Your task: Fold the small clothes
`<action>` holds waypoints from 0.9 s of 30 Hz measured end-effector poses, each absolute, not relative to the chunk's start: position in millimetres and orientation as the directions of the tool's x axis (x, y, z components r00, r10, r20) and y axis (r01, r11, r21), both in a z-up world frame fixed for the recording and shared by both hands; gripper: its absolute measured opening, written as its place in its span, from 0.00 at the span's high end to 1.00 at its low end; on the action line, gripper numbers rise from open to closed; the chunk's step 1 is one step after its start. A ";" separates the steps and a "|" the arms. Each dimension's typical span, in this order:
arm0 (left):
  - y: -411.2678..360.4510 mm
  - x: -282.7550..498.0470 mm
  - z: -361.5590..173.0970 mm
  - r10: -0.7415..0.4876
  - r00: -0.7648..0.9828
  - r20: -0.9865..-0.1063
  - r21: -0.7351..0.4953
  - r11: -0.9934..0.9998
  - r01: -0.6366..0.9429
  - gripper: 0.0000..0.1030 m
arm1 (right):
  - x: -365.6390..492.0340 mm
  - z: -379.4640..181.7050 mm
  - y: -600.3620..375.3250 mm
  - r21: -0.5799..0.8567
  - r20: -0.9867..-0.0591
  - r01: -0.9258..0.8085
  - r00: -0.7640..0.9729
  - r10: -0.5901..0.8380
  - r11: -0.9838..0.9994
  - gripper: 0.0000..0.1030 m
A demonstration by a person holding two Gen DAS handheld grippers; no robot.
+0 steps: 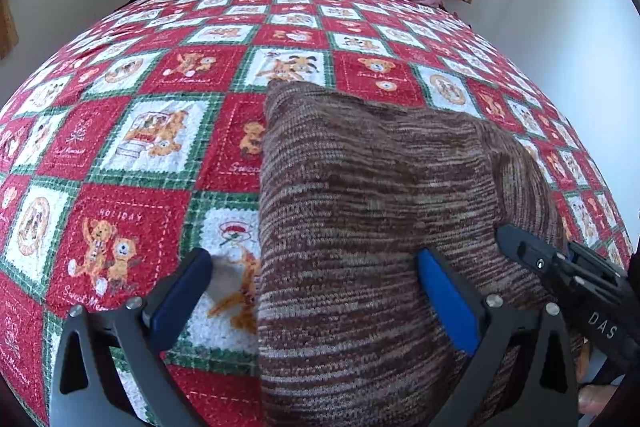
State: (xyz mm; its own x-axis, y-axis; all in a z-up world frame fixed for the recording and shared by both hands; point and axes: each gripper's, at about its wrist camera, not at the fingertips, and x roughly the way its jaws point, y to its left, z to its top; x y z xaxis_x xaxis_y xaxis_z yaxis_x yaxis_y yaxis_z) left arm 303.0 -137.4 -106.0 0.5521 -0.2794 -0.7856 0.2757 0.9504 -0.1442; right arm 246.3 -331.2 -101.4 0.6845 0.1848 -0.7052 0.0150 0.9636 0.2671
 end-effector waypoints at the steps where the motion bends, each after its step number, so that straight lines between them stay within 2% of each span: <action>1: -137.3 303.0 -106.0 -0.280 0.552 -0.785 -0.145 0.950 0.276 0.00 | 245.7 -101.0 -330.1 0.261 -0.705 0.014 0.686 0.180 0.965 0.66; 5: -141.5 300.7 -104.6 -0.287 0.561 -0.776 -0.134 0.945 0.299 0.06 | 245.9 -101.0 -330.0 0.257 -0.704 0.015 0.688 0.176 0.966 0.66; 9: -148.9 295.8 -102.0 -0.323 0.567 -0.757 -0.132 0.927 0.351 0.26 | 245.5 -100.5 -330.7 0.243 -0.705 0.015 0.689 0.166 0.970 0.66; 14: -153.5 293.3 -100.0 -0.323 0.580 -0.748 -0.116 0.924 0.364 0.38 | 245.6 -100.0 -328.4 0.226 -0.706 0.021 0.692 0.149 0.974 0.66; 21: -163.0 285.7 -95.7 -0.270 0.620 -0.737 -0.042 0.934 0.356 0.55 | 243.4 -91.7 -303.6 0.050 -0.706 0.024 0.708 0.018 0.998 0.76; 24: -166.2 281.0 -90.8 -0.237 0.637 -0.733 -0.001 0.937 0.348 0.65 | 239.8 -83.1 -302.2 0.047 -0.700 0.030 0.714 0.012 0.998 0.81; 27: -167.8 272.7 -83.6 -0.222 0.656 -0.721 0.040 0.932 0.360 0.72 | 228.2 -68.0 -301.5 0.093 -0.670 0.042 0.741 0.031 0.995 0.82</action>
State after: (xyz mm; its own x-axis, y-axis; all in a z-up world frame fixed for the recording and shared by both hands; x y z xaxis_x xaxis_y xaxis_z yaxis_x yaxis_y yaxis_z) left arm 272.7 -167.8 -83.6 0.6565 -0.2222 -0.7209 0.3598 0.9322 0.0404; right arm 228.2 -301.5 -68.0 0.7414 0.0315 -0.6703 0.0421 0.9947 0.0933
